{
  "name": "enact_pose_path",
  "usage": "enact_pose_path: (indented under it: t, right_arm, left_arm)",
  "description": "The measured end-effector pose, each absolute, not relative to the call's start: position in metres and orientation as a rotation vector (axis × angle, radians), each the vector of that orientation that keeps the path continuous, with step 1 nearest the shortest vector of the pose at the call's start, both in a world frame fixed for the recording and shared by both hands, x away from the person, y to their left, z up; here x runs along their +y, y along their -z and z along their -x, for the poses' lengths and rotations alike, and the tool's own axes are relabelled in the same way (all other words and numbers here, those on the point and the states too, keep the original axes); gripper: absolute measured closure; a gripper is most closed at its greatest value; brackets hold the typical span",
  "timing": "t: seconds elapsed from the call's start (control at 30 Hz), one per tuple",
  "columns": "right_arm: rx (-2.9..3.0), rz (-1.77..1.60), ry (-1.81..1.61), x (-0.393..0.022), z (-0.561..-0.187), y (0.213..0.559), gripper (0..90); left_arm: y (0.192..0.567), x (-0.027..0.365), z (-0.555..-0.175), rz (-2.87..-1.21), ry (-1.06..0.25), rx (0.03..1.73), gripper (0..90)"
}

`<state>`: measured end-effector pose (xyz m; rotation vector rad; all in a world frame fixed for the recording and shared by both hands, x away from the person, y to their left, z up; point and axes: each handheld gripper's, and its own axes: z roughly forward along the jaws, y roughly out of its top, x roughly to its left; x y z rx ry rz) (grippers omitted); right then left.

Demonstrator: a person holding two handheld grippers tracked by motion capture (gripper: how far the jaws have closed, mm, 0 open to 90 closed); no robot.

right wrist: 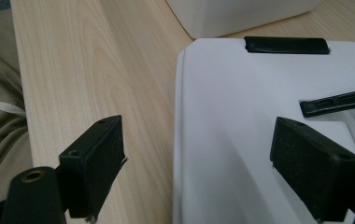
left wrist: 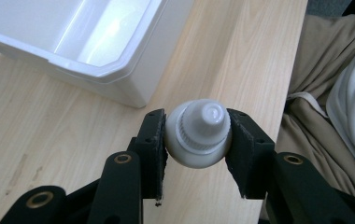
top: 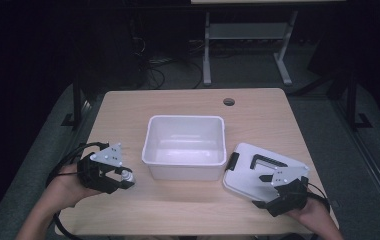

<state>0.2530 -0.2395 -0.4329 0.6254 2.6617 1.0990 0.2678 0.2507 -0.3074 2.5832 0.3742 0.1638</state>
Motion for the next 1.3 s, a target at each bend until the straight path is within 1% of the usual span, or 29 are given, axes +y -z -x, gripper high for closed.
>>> enact_pose_path:
  t: [0.57, 1.1, 1.3]
  right_arm:
    - [2.656, -0.639, -1.109, -0.24, -0.252, 0.431, 16.5]
    - [2.651, -0.646, -1.117, -0.241, -0.253, 0.429, 16.5]
    - [2.649, -0.647, -1.116, -0.242, -0.253, 0.429, 16.5]
  left_arm:
    - [0.286, 0.249, -0.278, -2.553, -0.179, 0.378, 59.8]
    - [0.263, 0.232, -0.298, -2.539, -0.222, 0.348, 59.8]
    - [0.26, 0.224, -0.306, -2.542, -0.226, 0.343, 59.8]
